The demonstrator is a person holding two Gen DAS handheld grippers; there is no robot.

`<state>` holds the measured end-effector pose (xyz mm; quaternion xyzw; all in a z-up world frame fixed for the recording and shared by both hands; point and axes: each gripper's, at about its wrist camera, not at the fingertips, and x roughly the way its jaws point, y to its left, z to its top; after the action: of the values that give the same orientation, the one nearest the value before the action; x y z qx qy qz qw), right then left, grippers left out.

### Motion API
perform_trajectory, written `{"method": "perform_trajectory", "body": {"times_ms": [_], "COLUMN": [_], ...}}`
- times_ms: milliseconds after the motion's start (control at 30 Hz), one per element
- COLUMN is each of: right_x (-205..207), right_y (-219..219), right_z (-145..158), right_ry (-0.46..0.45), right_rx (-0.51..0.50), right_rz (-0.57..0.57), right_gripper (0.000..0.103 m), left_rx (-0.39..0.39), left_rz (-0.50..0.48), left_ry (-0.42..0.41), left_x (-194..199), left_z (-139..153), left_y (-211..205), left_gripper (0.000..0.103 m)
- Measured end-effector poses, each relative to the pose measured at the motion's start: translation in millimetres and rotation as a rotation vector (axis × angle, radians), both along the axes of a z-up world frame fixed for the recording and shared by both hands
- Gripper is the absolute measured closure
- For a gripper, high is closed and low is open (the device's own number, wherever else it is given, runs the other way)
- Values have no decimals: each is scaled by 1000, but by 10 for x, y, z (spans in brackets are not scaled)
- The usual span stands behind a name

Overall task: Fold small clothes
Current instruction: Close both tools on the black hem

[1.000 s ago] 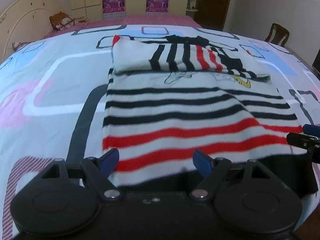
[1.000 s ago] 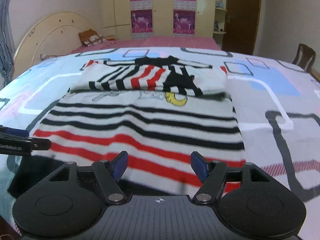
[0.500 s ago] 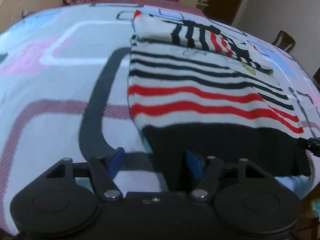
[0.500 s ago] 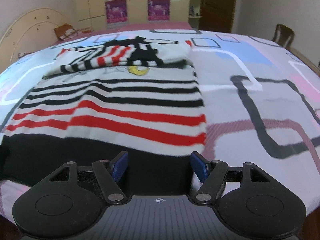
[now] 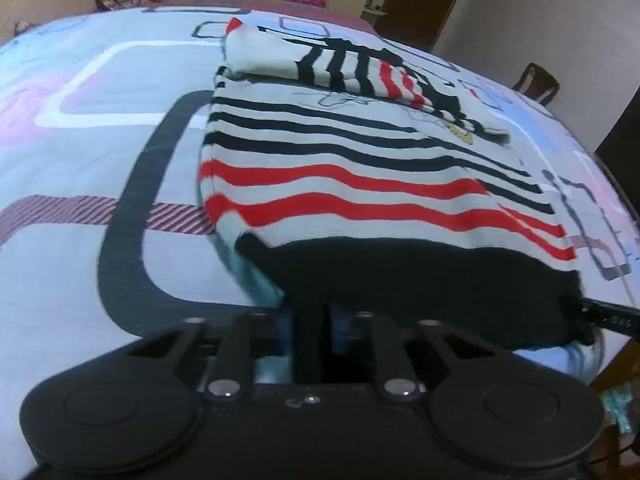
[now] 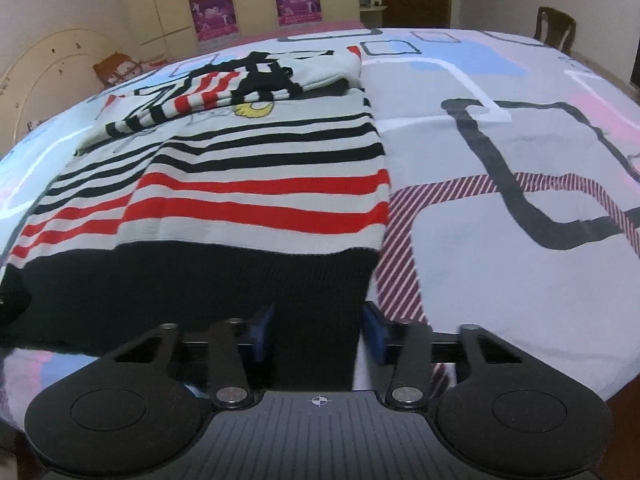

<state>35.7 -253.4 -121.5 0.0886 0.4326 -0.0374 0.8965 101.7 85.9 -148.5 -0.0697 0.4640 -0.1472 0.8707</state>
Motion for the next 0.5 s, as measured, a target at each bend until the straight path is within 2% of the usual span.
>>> {"method": "perform_trajectory", "body": {"times_ms": [67,133,333,500], "right_x": [2,8,8,50], "right_y": [10,19,-21,16], "right_z": [16,30,163,277], "right_ry": [5,11,-25,-44], "right_rx": [29,49,85,70], "right_rz": [9,16,20,27], "right_gripper": [83,92,93,93], "left_rx": [3,-8,-48,-64], "left_rz": [-10,-16,-25,-39], "left_ry": [-10,-17,-70,-108], "left_x": [3,3,36,109], "left_z": [13,35,231,385], "left_y": [-21,-21,34,32], "left_gripper": [95,95,96,96]}}
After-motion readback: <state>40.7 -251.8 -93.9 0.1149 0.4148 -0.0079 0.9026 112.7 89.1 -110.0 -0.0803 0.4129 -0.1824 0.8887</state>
